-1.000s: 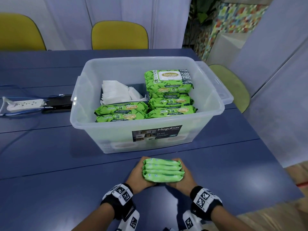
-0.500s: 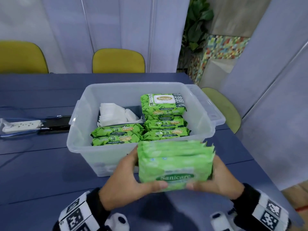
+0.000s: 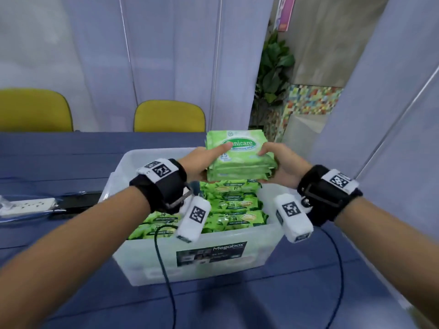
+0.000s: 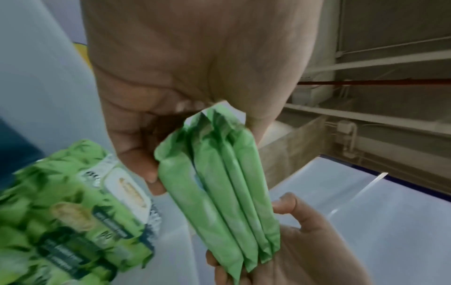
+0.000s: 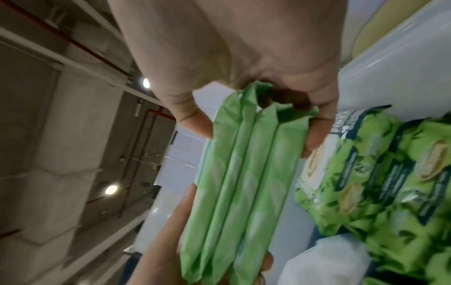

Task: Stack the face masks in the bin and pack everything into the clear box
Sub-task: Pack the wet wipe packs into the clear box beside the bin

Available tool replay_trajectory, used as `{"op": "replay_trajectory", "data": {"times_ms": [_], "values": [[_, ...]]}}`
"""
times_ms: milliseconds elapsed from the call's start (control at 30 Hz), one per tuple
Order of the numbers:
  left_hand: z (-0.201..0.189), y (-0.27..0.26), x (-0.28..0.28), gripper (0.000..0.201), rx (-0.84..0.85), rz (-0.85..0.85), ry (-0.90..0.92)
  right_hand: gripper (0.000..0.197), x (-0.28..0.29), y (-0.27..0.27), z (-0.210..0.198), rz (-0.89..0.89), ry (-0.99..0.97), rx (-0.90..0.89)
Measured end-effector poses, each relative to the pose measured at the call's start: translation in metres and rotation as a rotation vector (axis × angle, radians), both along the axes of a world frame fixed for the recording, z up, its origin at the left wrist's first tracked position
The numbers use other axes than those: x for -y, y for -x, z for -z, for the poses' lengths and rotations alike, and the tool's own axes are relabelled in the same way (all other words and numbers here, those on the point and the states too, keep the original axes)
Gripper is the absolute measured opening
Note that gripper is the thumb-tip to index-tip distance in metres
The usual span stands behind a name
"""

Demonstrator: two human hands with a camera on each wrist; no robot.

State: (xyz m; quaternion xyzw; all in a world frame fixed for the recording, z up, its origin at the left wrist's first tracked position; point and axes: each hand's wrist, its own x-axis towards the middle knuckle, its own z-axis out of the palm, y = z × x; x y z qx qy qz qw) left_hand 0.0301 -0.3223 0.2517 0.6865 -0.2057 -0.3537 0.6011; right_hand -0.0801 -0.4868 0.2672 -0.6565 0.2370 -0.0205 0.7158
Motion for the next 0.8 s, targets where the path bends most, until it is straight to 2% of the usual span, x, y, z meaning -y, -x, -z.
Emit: {"op": "replay_trajectory", "data": {"times_ms": [33,67,133,167,200,267,333,367,433,500,633,700,767,800], "values": [[0.009,-0.007,0.007,0.098,-0.044,-0.007,-0.034,0.048,0.003,-0.008,0.005,0.005,0.016,-0.063],[0.022,-0.016,0.014,0.102,-0.073,-0.005,-0.064,0.047,0.003,-0.014,0.011,0.004,0.031,-0.128],[0.062,-0.038,0.032,0.128,-0.097,0.006,-0.162,0.033,0.007,-0.025,0.029,-0.005,0.032,-0.245],[0.078,-0.045,0.039,0.134,-0.131,0.027,-0.207,0.026,0.011,-0.03,0.041,-0.01,0.051,-0.306],[0.1,-0.056,0.049,0.131,-0.175,0.028,-0.238,0.03,0.016,-0.034,0.053,-0.009,0.08,-0.366],[0.124,-0.06,0.058,0.112,-0.233,0.05,-0.292,0.052,0.021,-0.041,0.068,-0.012,0.161,-0.472],[0.128,-0.051,0.059,0.117,-0.324,0.087,-0.342,0.059,0.016,-0.044,0.072,-0.033,0.262,-0.534],[0.132,-0.048,0.061,0.114,-0.357,0.089,-0.363,0.065,0.014,-0.044,0.073,-0.052,0.32,-0.569],[0.138,-0.05,0.067,0.093,-0.385,0.094,-0.371,0.075,0.022,-0.047,0.088,-0.073,0.405,-0.654],[0.129,-0.045,0.067,0.082,-0.411,0.093,-0.368,0.063,0.03,-0.051,0.097,-0.042,0.381,-0.745],[0.136,-0.051,0.08,0.06,-0.411,0.128,-0.404,0.044,0.043,-0.056,0.1,-0.039,0.388,-0.792],[0.14,-0.052,0.085,0.046,-0.395,0.137,-0.439,0.043,0.049,-0.058,0.102,-0.041,0.417,-0.771],[0.142,-0.053,0.089,0.021,-0.356,0.153,-0.449,0.042,0.054,-0.061,0.106,-0.073,0.403,-0.784],[0.142,-0.053,0.091,0.017,-0.343,0.16,-0.451,0.042,0.055,-0.061,0.106,-0.087,0.425,-0.775]]}}
